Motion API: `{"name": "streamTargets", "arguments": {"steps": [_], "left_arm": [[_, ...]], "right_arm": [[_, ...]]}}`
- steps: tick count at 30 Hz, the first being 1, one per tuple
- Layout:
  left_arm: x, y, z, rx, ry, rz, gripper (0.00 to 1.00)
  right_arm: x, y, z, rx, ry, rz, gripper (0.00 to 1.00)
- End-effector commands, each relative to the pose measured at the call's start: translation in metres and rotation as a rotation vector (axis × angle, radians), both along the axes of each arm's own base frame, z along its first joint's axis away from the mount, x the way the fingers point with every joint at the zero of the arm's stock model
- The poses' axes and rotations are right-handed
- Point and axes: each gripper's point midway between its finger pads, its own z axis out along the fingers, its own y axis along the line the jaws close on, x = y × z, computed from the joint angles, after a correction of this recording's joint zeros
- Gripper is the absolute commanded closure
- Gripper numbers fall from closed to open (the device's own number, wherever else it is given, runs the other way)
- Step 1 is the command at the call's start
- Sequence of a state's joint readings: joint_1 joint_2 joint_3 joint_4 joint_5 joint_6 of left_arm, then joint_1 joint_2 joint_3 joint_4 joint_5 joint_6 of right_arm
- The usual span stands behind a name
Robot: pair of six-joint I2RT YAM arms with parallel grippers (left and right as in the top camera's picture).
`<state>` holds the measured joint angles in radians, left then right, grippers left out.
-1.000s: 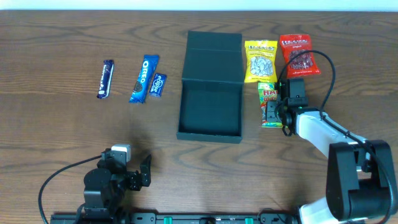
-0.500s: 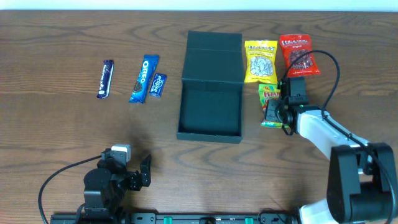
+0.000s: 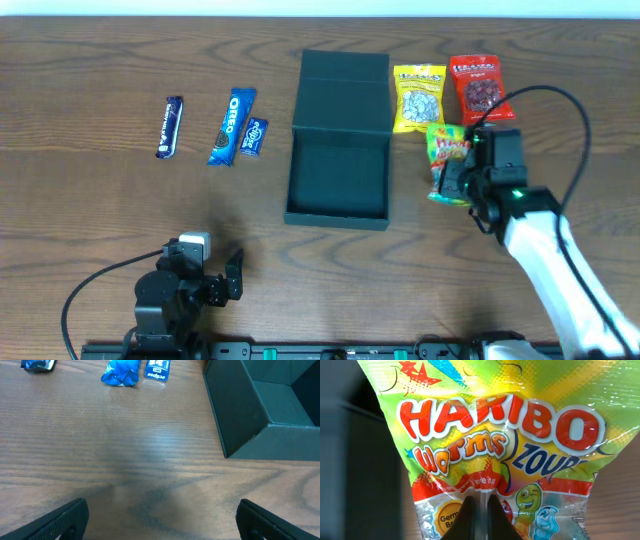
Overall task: Pack container
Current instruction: 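Lift the Haribo bag and carry it into the green box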
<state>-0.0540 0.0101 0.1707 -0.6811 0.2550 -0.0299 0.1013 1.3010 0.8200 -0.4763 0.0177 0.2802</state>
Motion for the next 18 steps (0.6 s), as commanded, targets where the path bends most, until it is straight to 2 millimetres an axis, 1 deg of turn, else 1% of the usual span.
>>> {"name": "streamTargets", "arguments": {"steps": [1,4,6,8,9,14,18], "left_arm": [[0.000,0.001,-0.001,-0.007,0.003,0.014,0.05],[0.000,0.001,-0.001,-0.007,0.003,0.014,0.05],[0.000,0.001,-0.001,-0.007,0.003,0.014,0.05],[0.000,0.001,-0.001,-0.007,0.003,0.014,0.05],[0.000,0.001,-0.001,-0.007,0.003,0.014,0.05],[0.000,0.001,-0.001,-0.007,0.003,0.014,0.05],[0.000,0.001,-0.001,-0.007,0.003,0.014,0.05]], "right_arm": [[0.011,0.004,0.050,0.037,-0.139,-0.018,0.99],[0.013,0.014,0.079,0.076,-0.216,-0.011,0.98],[0.013,0.024,0.093,0.104,-0.249,-0.001,0.99],[0.015,0.039,0.105,0.133,-0.270,0.023,0.98],[0.015,0.050,0.109,0.150,-0.279,0.042,0.99],[0.012,0.092,0.119,0.251,-0.300,0.079,0.98],[0.011,0.118,0.117,0.318,-0.288,0.065,0.99]]}}
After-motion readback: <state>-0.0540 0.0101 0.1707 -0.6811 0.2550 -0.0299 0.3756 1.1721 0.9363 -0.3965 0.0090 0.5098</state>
